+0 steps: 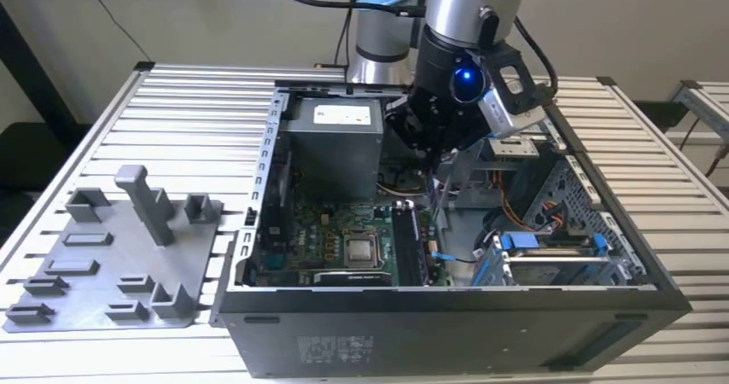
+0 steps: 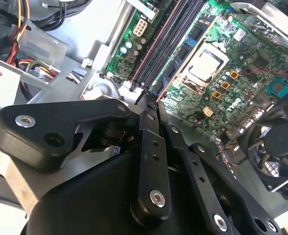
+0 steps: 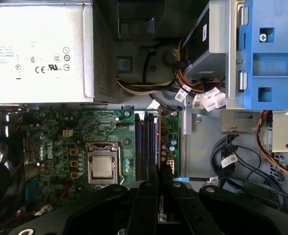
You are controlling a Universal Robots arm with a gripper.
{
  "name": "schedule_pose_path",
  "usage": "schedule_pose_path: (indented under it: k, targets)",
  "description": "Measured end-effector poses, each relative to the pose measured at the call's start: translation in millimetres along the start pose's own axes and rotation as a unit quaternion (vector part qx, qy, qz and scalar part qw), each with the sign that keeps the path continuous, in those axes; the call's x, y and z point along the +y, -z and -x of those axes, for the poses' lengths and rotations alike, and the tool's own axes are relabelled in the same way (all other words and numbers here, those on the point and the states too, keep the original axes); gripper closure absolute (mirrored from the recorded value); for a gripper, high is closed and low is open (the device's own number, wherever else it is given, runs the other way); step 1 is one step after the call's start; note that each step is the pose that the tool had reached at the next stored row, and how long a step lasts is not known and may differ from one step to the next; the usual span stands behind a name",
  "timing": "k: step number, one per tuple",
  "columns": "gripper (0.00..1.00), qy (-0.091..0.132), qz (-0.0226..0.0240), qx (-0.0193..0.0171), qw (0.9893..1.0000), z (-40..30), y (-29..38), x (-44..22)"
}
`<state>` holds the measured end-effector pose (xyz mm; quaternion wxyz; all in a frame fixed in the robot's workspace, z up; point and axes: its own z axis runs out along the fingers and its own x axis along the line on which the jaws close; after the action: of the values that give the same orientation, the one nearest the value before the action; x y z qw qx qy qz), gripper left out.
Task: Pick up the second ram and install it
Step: 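Insert the second ram into the second slot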
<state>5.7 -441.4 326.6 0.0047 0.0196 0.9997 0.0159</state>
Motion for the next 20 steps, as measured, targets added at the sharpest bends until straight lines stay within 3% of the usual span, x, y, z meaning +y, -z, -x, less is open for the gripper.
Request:
schedule_pose_path:
  k: [9,20]
  targets:
    - [0.86,0.0,0.0,0.0,1.0,-0.1,-6.4,-0.2]
    - [0.86,0.0,-0.0045,-0.0002,1.0,-0.2,-25.2,-0.8]
